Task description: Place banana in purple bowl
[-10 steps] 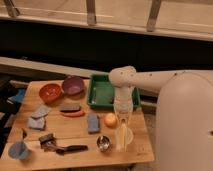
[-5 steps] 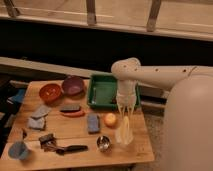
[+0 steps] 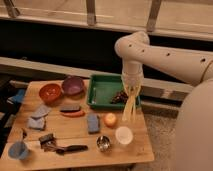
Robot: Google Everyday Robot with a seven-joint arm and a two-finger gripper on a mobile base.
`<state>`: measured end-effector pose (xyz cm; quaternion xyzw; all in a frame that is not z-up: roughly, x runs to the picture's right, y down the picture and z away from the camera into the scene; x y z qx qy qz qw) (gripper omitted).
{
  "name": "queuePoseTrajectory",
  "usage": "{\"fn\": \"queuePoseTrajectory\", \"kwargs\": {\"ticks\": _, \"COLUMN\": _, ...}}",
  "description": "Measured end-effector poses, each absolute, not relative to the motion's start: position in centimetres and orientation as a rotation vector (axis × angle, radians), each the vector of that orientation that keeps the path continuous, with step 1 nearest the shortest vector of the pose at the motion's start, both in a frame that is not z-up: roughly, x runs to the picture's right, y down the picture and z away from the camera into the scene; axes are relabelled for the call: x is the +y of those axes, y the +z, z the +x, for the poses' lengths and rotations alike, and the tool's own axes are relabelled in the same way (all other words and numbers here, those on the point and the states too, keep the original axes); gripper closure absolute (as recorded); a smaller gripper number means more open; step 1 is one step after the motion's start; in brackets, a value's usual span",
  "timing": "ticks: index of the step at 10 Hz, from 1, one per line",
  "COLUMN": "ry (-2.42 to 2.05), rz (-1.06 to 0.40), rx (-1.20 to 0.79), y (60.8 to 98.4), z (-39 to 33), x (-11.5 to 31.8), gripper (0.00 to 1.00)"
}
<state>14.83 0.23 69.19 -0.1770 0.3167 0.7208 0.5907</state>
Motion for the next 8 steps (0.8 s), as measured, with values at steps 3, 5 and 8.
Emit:
{"fn": "queuePoseTrajectory", "kwargs": {"ticks": 3, "ry": 1.769, "rz": -0.37, "rx": 0.525, "y": 70.2, "z": 11.7, "x": -6.7, "gripper": 1.0}}
{"fn": "queuePoseTrajectory", "kwargs": {"ticks": 5, "ry": 1.785, "rz": -0.378, "rx": 0.494, "y": 70.2, "z": 10.7, "x": -7.6, "gripper": 1.0}}
{"fn": "queuePoseTrajectory", "kwargs": {"ticks": 8, "ry": 1.785, "rz": -0.376, "rx": 0.496, "y": 70.2, "z": 10.7, "x": -7.5, "gripper": 1.0}}
